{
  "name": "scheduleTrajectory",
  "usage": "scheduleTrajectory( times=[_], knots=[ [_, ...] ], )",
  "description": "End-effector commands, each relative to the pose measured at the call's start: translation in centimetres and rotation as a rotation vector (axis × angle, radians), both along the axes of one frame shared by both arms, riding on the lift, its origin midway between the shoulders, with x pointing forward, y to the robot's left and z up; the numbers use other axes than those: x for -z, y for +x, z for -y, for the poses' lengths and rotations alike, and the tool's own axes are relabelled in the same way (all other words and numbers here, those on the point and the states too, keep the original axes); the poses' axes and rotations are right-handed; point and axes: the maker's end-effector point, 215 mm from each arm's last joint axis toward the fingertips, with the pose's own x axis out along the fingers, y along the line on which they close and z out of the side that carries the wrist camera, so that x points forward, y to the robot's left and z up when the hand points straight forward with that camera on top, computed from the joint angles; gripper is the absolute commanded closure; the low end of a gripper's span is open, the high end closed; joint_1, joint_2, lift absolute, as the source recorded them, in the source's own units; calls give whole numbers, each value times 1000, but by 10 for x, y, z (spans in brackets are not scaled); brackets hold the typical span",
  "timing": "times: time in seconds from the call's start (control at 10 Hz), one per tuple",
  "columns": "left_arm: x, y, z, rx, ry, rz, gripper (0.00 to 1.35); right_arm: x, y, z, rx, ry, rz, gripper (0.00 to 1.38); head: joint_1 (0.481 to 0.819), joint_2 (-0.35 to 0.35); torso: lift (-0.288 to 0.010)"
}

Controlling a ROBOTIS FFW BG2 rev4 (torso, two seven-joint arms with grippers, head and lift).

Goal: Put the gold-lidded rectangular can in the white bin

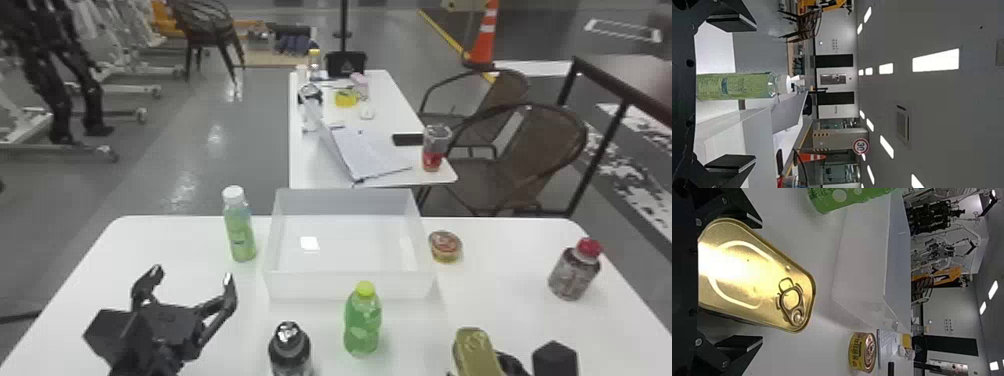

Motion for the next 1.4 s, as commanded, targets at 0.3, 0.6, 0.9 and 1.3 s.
scheduleTrajectory(
  times=[0.3, 0.6, 0.9, 1.3],
  knots=[
    [1, 0, 0, -1, -5, -2, 124, -11, 4, -8, -16, -41, 18, 792, 549, 0, -100],
    [1, 0, -1, -3, -7, -3, 125, -36, 9, -13, 12, -8, 59, 915, 549, 0, -100],
    [1, 1, 3, 4, -12, -4, 125, -81, 25, -24, 35, 32, 144, 915, 549, 0, -100],
    [-1, 5, 9, 9, -21, -6, 125, -134, 52, -37, 39, 78, 239, 915, 549, 0, -100]
  ],
)
